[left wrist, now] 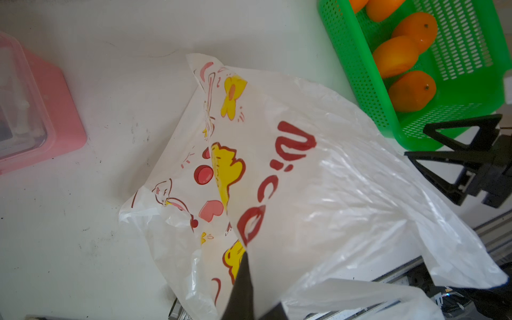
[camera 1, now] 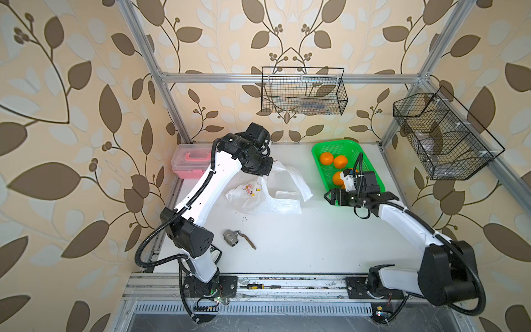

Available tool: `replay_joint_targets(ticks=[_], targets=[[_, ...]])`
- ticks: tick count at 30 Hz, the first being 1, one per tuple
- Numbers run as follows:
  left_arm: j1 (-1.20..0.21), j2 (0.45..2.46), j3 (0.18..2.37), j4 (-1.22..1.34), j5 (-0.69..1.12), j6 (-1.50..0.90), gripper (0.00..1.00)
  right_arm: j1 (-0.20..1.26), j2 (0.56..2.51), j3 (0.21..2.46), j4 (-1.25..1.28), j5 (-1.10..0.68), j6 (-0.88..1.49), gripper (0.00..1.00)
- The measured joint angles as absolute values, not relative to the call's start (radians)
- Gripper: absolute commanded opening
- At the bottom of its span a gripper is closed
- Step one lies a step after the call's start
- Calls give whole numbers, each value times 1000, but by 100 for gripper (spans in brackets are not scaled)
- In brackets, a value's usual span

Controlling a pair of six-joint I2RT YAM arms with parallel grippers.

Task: Place the oranges into plastic bags & tie knots
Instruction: Move the basket to the center of the board, then pick up the orange from the basket.

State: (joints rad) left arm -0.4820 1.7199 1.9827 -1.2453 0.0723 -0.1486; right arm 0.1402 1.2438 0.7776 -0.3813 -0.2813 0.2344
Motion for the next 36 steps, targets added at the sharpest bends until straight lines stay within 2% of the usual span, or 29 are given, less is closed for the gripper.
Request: replay_joint_targets(ticks=[7, 12, 18, 23, 30, 36], targets=[[-469, 1727, 1992, -1246, 80, -149, 0, 150, 994, 653, -520, -270, 297, 99], [-469, 1732, 2004, -1249, 96, -148, 0, 149, 962, 705, -607, -221, 324, 100], [-469, 1740, 2005, -1254, 107, -147, 0, 101, 1096, 856, -605, -72, 309, 100], [-469, 1742, 2005, -1255, 121, -144, 0, 86, 1311, 940, -560, 17, 287, 99], [-469, 1742, 2005, -1257, 126, -137, 0, 92, 1551, 1039, -507, 90, 278, 99], [-469, 1742, 2005, -1257, 127, -136, 0, 100, 1667, 1093, -474, 104, 271, 95]])
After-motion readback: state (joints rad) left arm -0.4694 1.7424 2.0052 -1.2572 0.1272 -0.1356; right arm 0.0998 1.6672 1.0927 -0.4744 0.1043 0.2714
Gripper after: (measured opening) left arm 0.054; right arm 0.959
